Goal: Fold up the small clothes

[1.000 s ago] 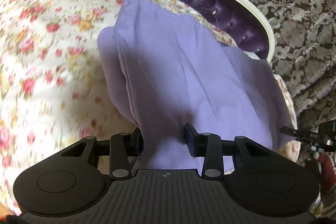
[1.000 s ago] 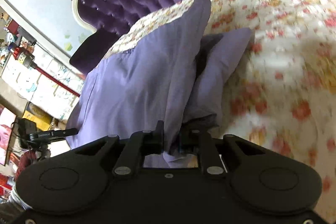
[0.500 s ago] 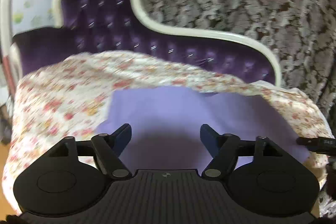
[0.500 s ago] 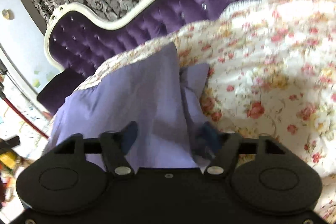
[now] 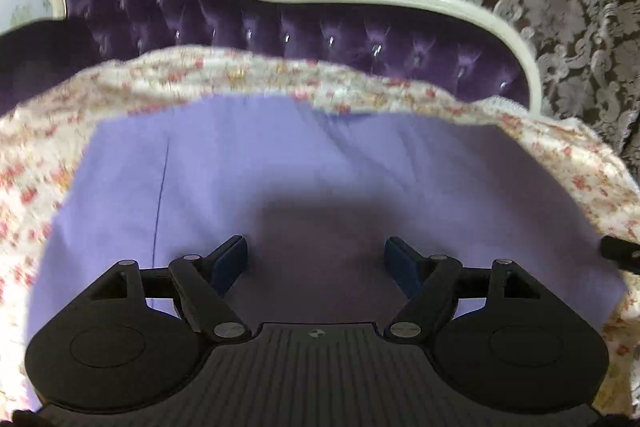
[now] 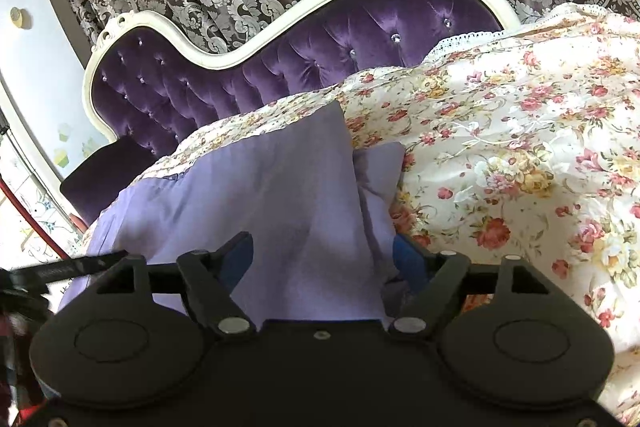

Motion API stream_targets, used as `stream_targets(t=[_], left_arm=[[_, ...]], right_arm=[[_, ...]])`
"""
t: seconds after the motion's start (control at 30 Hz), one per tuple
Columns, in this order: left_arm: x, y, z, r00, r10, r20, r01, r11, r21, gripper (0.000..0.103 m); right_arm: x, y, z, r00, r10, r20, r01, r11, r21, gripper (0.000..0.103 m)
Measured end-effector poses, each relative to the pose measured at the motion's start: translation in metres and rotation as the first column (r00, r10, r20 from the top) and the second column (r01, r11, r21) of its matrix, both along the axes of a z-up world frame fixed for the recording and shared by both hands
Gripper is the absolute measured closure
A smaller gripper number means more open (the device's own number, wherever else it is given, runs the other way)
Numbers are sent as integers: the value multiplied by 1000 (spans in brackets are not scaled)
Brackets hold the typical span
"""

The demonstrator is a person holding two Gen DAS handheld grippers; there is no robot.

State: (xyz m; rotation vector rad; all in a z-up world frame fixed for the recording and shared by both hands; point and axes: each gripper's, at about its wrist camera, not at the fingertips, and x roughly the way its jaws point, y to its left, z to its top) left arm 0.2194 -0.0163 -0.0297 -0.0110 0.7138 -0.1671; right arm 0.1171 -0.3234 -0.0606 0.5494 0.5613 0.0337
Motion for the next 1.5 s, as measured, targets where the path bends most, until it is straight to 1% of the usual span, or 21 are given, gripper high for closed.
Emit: stream_targets(t=[0.1, 0.2, 0.3, 0.43, 0.53, 0.6, 0.73, 0.77, 0.83, 0.9, 0.93, 0.97, 1.0, 1.03, 1.07, 1.1, 1.17, 1.2, 1.33, 1.43, 1.5], left_arm=[[5, -3, -15, 1000, -2, -26, 4, 998, 59, 25], [1, -2, -19, 1000, 0, -17, 2, 997, 73, 24], [0, 1, -17, 1000, -1, -24, 2, 998, 67, 24], [4, -3, -16, 1000, -2, -27, 4, 998, 64, 24], [7, -4, -16, 1000, -2, -28, 4, 998, 63, 24], [6, -4, -16, 1000, -1, -29, 3, 998, 62, 24], [7, -3, -17, 1000, -3, -29, 4, 998, 60, 24], [7, -3, -17, 1000, -2, -30, 4, 998, 60, 24], [7, -3, -16, 1000, -1, -31, 3, 998, 56, 24], [7, -2, -16, 999, 2, -32, 0, 999, 51, 24], [8, -2, -16, 999, 3, -33, -2, 999, 47, 24], [8, -1, -15, 999, 5, -36, -4, 999, 44, 24], [9, -1, -14, 999, 6, -42, -4, 999, 39, 25], [11, 0, -12, 999, 6, -49, -5, 999, 33, 25], [13, 2, -10, 998, 7, -57, -5, 1000, 26, 25], [14, 3, -7, 998, 8, -65, -7, 1000, 15, 26], [18, 6, 0, 997, 12, -71, -13, 1000, -11, 26], [21, 7, 4, 998, 12, -69, -13, 1000, -19, 27], [37, 12, 16, 998, 53, -42, -55, 998, -31, 28], [55, 8, 10, 996, 67, -61, -68, 998, -7, 28], [64, 2, -2, 995, 68, -71, -66, 997, 36, 27]], right_arm=[[4, -5, -3, 1000, 10, -8, -10, 1000, 24, 13], [9, -15, -8, 999, 34, -12, -33, 996, 79, 9], [16, -28, -17, 998, 52, -22, -47, 983, 176, 6], [30, -46, -36, 992, 116, -53, -96, 953, 289, 3], [40, -54, -47, 986, 163, -32, -139, 914, 382, 1], [49, -55, -47, 981, 192, 5, -178, 900, 398, 1], [75, -50, -52, 965, 254, 71, -257, 850, 460, 0], [80, -48, -53, 963, 260, 75, -265, 849, 458, 0], [86, -44, -51, 966, 255, 53, -250, 853, 458, 0], [86, -43, -50, 967, 250, 37, -238, 853, 464, 0], [86, -44, -50, 966, 253, 44, -244, 851, 465, 0], [84, -45, -50, 965, 257, 48, -250, 852, 461, 3], [83, -44, -49, 966, 256, 44, -248, 860, 445, 18], [81, -43, -47, 969, 244, 21, -231, 880, 415, 32], [80, -41, -45, 973, 229, -10, -208, 903, 375, 56], [78, -42, -43, 976, 215, -26, -193, 915, 353, 62], [73, -46, -41, 979, 202, -18, -179, 904, 388, 70], [70, -47, -39, 981, 195, -14, -173, 901, 398, 72], [63, -44, -15, 983, 182, 14, -173, 905, 389, 74], [60, -42, 3, 984, 177, 34, -176, 897, 406, 75], [62, -37, 15, 983, 178, 40, -179, 891, 418, 75]])
